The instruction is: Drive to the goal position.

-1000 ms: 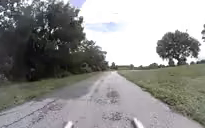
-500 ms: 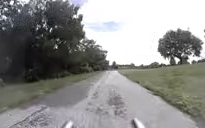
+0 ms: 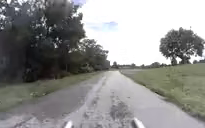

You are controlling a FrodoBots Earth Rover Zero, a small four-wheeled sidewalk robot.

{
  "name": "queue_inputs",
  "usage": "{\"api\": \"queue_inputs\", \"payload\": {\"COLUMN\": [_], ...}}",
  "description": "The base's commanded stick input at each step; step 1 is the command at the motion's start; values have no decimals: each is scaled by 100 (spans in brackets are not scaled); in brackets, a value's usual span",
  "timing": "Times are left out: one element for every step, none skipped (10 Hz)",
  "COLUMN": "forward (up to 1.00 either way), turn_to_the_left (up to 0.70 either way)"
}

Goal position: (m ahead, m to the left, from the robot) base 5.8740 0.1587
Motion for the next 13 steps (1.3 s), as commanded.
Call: {"api": "queue_inputs", "payload": {"forward": [70, 70, 70, 70, 70, 70, 70, 70, 70, 70, 70, 70, 70], "turn_to_the_left": [-8, 0, 0, 0, 0, 0, 0, 0, 0, -9, -18, -21, -17]}}
